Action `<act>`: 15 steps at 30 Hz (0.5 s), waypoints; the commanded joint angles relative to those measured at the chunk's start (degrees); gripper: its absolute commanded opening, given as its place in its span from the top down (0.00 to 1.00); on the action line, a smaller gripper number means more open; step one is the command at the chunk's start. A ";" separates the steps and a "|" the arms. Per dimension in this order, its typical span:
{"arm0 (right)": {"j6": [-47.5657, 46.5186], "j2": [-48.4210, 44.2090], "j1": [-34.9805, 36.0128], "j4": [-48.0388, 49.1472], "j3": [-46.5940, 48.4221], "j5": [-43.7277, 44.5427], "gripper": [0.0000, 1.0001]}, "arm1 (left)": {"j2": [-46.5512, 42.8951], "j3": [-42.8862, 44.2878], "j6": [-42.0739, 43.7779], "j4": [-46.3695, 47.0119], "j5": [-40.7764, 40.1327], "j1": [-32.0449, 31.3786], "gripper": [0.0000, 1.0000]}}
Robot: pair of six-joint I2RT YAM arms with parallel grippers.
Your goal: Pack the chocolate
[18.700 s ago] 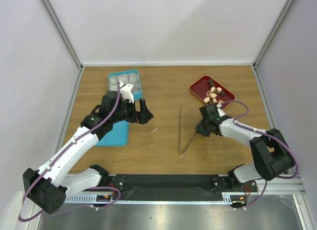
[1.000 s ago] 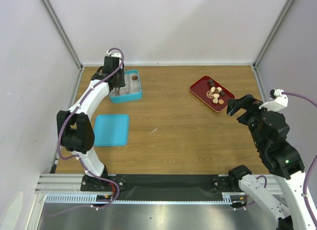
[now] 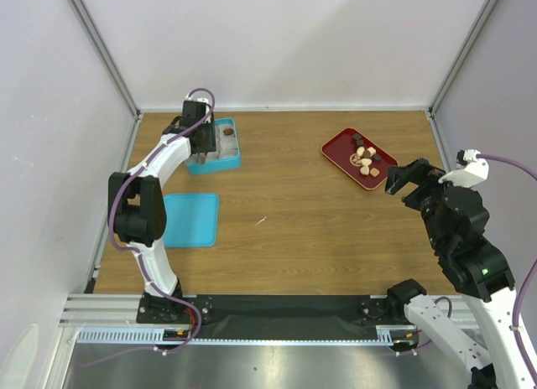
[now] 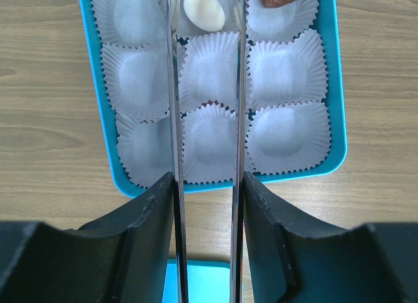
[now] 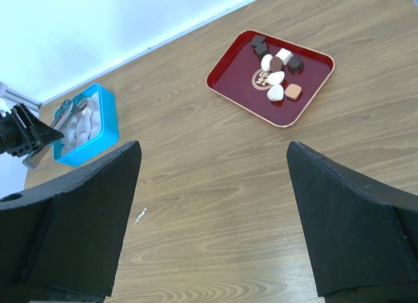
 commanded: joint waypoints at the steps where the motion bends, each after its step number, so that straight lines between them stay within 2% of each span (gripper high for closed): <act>1: -0.75 -0.12 -0.09 2.23 0.27 1.26 0.00 | -1.72 2.33 0.14 1.18 -0.02 0.51 0.51; 9: 0.48 -0.64 -0.08 0.74 0.79 0.03 0.00 | -8.31 5.14 1.28 -3.90 2.09 -0.72 0.54; 15: -0.13 -1.26 -0.08 -1.11 1.67 2.49 0.00 | -14.73 4.45 1.28 -6.03 3.93 -7.48 0.55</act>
